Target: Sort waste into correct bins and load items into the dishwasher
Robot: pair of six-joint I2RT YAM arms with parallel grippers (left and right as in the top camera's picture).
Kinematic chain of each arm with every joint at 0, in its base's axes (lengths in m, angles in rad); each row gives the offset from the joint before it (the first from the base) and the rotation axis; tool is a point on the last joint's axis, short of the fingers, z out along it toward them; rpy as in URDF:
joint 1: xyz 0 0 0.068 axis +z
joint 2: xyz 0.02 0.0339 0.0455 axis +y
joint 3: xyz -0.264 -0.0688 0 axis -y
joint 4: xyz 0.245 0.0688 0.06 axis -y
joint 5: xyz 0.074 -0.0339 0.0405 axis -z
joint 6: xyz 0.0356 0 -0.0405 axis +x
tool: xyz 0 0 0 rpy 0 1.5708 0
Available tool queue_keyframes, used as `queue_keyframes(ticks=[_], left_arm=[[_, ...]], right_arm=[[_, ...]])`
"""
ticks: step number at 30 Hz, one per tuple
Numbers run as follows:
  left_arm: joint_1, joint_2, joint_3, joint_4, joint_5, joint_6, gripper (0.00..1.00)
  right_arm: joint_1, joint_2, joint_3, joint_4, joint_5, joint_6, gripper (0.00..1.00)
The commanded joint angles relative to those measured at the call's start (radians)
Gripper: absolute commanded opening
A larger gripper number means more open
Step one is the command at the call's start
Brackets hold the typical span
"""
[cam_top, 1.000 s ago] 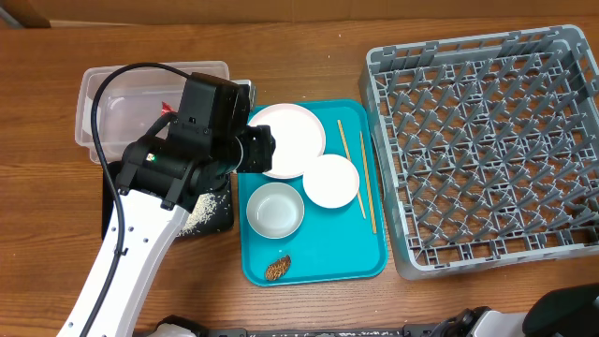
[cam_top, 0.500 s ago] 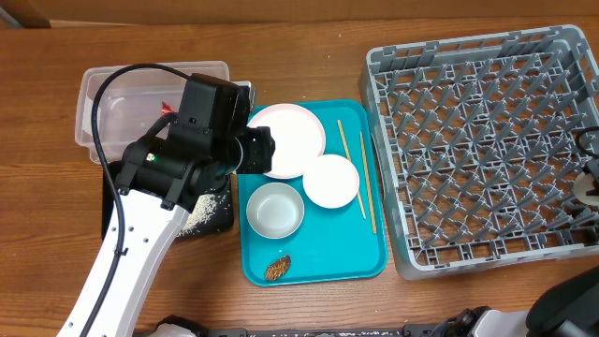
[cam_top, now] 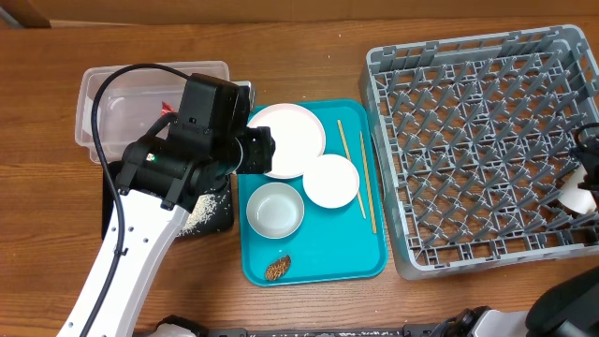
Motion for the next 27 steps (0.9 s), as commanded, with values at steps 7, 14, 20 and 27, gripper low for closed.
queue_keyframes(ticks=[7, 14, 20, 27], left_arm=[[0.002, -0.003, 0.008, -0.009, -0.01, 0.021, 0.56], [0.002, -0.003, 0.008, -0.011, -0.01, 0.021, 0.57], [0.002, -0.003, 0.008, -0.016, -0.01, 0.013, 0.58], [0.002, -0.003, 0.008, -0.016, -0.01, 0.013, 0.58]], right_arm=[[0.307, -0.154, 0.008, -0.217, -0.241, -0.195, 0.72], [0.598, -0.153, -0.026, -0.309, -0.237, -0.275, 0.51], [0.758, -0.153, -0.178, -0.273, -0.237, -0.271, 0.5], [0.835, -0.153, -0.256, -0.194, -0.123, -0.249, 0.45]])
